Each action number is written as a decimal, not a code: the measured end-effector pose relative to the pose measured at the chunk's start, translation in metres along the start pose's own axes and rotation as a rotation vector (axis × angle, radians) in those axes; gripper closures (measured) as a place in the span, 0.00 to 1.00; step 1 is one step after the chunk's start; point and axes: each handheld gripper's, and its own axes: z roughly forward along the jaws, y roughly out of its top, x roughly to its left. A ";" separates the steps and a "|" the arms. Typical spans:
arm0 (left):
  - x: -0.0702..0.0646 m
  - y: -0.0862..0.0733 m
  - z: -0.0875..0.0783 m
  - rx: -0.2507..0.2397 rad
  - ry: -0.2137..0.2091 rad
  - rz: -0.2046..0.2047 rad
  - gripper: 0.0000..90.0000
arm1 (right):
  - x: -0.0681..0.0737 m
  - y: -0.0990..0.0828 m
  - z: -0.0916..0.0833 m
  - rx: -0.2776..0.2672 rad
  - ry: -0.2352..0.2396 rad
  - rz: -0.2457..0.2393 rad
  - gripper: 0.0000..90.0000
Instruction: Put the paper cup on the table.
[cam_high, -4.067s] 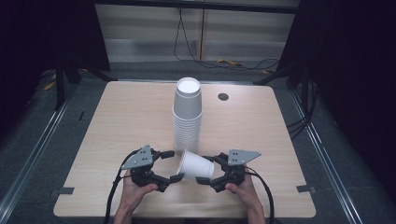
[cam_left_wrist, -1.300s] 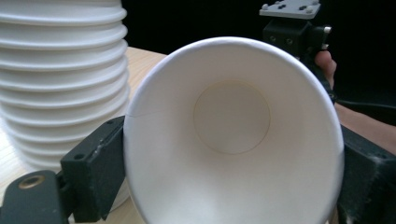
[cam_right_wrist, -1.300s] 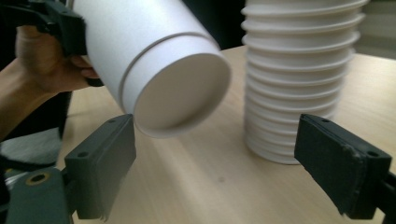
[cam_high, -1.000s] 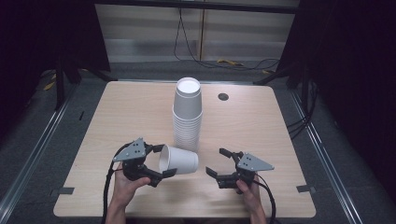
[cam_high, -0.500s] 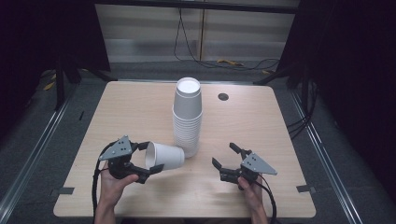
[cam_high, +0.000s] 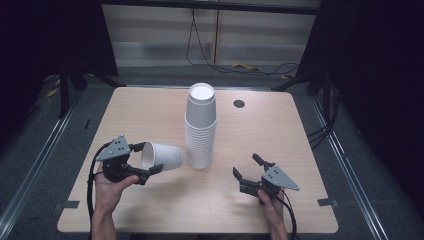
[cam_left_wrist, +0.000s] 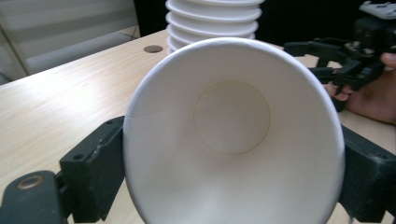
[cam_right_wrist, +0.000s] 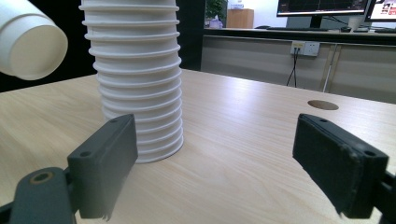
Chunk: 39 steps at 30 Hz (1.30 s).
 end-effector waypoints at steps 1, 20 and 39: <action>0.001 0.001 0.001 0.006 -0.002 -0.004 0.12 | 0.000 0.000 0.000 0.000 -0.004 0.004 0.16; 0.038 0.028 0.004 0.206 0.118 0.007 0.12 | 0.002 -0.002 -0.004 -0.046 -0.014 -0.013 0.17; 0.059 0.043 0.036 0.487 0.120 0.062 0.11 | 0.002 -0.002 -0.005 -0.055 -0.025 -0.002 0.16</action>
